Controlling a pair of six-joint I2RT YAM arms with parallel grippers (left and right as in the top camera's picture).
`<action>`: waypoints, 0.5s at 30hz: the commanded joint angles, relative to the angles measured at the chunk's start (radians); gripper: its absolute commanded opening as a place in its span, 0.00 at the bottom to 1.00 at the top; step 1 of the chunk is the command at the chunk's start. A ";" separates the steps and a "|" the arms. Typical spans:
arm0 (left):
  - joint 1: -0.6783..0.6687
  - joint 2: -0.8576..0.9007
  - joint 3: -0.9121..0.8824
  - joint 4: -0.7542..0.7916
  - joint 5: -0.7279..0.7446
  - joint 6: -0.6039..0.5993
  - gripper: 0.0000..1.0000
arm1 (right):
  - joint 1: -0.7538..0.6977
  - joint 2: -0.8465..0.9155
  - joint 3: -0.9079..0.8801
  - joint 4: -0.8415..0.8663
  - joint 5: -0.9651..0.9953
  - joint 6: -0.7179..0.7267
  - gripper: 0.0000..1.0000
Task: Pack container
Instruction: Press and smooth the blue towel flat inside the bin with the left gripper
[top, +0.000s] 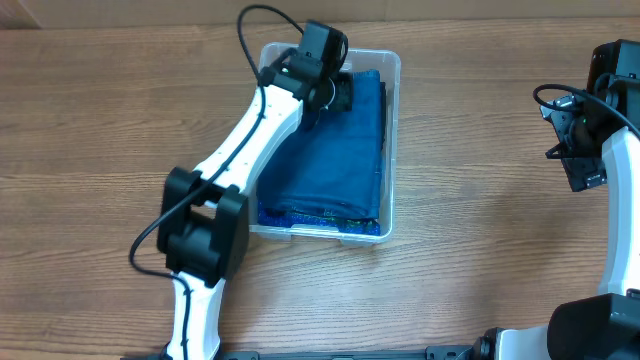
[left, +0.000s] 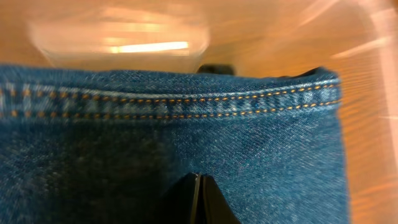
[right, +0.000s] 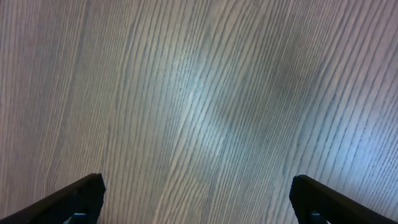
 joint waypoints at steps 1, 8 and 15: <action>-0.010 0.082 -0.005 -0.022 0.031 -0.023 0.04 | -0.002 -0.003 0.002 0.002 0.003 0.005 1.00; -0.006 -0.176 0.037 -0.109 -0.026 -0.005 0.16 | -0.002 -0.003 0.002 0.002 0.003 0.005 1.00; -0.003 -0.312 -0.020 -0.531 -0.087 0.004 0.16 | -0.002 -0.003 0.002 0.002 0.003 0.005 0.99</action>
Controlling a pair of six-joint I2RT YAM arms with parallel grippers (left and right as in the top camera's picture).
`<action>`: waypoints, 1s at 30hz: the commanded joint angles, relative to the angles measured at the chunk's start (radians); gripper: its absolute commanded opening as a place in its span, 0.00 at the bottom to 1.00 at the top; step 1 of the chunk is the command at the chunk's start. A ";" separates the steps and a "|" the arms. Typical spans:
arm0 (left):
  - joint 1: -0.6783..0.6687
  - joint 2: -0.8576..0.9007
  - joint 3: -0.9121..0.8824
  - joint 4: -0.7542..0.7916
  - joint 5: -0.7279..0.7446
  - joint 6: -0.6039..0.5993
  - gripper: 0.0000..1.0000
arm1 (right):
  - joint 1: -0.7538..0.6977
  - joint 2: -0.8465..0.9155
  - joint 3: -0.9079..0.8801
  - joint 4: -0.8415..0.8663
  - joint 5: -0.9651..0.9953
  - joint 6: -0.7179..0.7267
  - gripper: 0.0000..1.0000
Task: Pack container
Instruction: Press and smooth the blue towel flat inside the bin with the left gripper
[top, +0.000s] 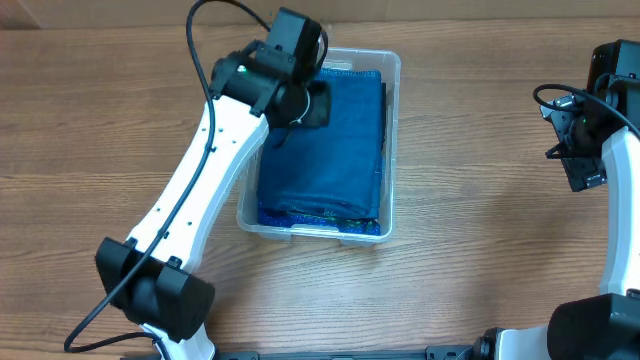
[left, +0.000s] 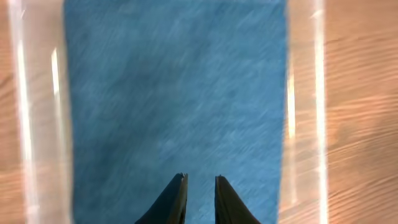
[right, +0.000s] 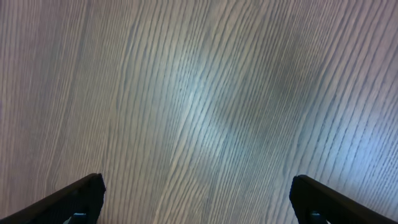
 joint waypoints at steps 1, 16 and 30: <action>-0.003 0.018 -0.106 -0.029 -0.037 -0.001 0.15 | -0.002 -0.003 0.002 0.002 0.003 0.005 1.00; 0.002 0.005 -0.142 0.179 -0.035 -0.011 0.62 | -0.002 -0.003 0.002 0.002 0.003 0.005 1.00; -0.002 0.257 -0.091 0.285 -0.026 0.010 0.23 | -0.002 -0.003 0.002 0.002 0.003 0.005 1.00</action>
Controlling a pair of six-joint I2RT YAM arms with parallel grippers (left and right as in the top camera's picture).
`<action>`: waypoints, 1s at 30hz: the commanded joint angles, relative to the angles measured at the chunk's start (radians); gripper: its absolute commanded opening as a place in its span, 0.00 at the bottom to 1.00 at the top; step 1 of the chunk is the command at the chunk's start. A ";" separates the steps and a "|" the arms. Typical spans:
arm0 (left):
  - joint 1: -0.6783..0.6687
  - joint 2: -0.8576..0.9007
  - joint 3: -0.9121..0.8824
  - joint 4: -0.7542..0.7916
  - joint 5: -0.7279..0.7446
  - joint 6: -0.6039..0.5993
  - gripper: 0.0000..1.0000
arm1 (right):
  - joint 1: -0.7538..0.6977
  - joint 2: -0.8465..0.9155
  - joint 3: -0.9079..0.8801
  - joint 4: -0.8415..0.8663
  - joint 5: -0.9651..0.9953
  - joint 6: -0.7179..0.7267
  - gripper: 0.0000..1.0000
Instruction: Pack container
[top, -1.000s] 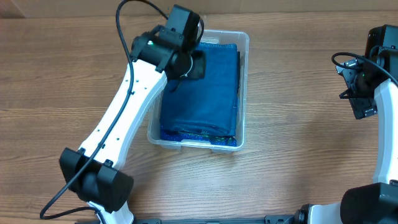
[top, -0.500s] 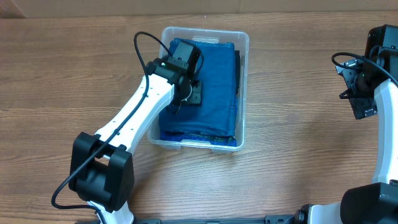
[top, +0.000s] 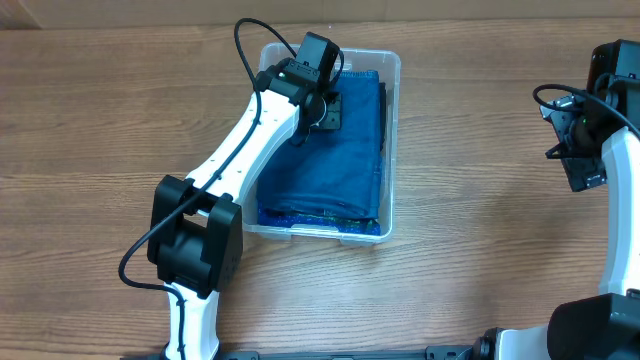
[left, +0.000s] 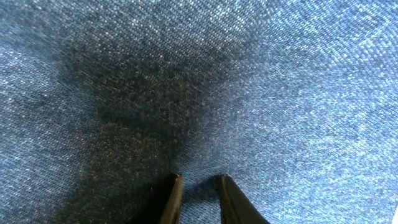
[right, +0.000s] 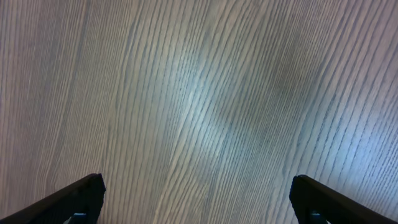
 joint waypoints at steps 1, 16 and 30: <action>0.000 -0.029 0.023 -0.014 -0.004 0.052 0.26 | -0.002 -0.003 0.002 0.002 0.003 0.005 1.00; 0.008 -0.832 0.042 -0.439 -0.090 0.071 1.00 | -0.002 -0.003 0.002 0.002 0.003 0.005 1.00; 0.008 -1.702 -0.648 -0.253 -0.080 -0.195 1.00 | -0.002 -0.003 0.002 0.002 0.002 0.005 1.00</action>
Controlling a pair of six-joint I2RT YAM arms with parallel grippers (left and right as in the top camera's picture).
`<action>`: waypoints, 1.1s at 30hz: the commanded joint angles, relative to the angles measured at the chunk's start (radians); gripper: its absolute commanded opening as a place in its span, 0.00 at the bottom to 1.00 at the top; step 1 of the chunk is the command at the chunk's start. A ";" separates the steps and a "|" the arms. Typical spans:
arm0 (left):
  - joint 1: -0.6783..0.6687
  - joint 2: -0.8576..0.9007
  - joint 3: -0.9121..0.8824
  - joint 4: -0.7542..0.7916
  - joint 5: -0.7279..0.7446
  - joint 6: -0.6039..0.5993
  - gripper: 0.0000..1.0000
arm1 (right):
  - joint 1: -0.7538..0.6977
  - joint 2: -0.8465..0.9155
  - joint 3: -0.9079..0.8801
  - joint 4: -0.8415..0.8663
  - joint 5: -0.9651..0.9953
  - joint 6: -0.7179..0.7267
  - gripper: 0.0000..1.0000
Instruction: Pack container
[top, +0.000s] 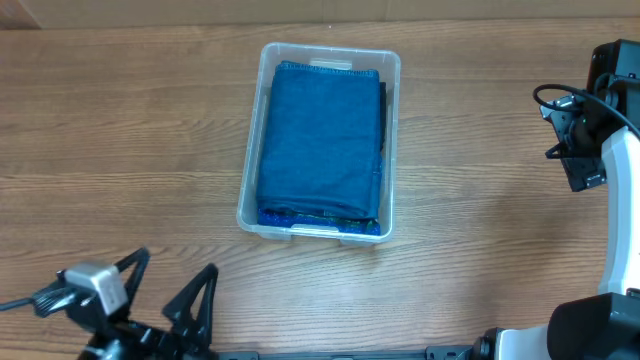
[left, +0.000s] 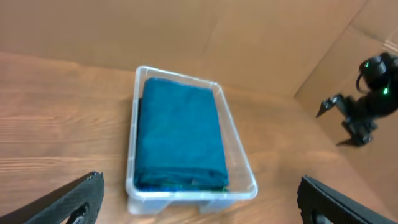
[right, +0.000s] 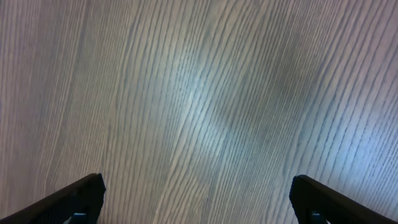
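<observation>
A clear plastic container (top: 392, 140) stands in the middle of the wooden table, with folded blue jeans (top: 320, 135) lying flat inside it. The left wrist view takes in the same container (left: 236, 163) and jeans (left: 179, 137) from the near side. My left gripper (top: 165, 290) is drawn back at the table's front left edge, open wide and empty. Over bare wood at the right edge, my right gripper (top: 578, 165) hangs open with nothing between its fingers (right: 74, 196).
The wooden table (top: 480, 250) surrounds the container on all sides. A brown cardboard wall (left: 217, 37) rises behind the table. The right arm (left: 364, 99) shows at the far right of the left wrist view.
My left gripper was nearly shut, pressing on the jeans inside the container. It has left the container, now sits at the table's front left edge and is open wide. The right arm has not moved.
My left gripper was shut on the jeans at the container's far end. Then it hovered slightly open over the jeans, then pressed down on the denim. Now it is withdrawn and open, and the jeans lie flat in the container. The right gripper stayed open throughout.
</observation>
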 joint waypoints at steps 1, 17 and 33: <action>0.004 -0.024 -0.147 0.002 0.028 -0.190 1.00 | -0.002 -0.003 0.002 0.001 0.003 0.005 1.00; 0.038 -0.029 -0.680 0.420 0.142 0.301 1.00 | -0.002 -0.003 0.003 0.001 0.003 0.005 1.00; 0.482 -0.403 -1.002 0.751 0.260 0.527 1.00 | -0.002 -0.003 0.002 0.001 0.003 0.005 1.00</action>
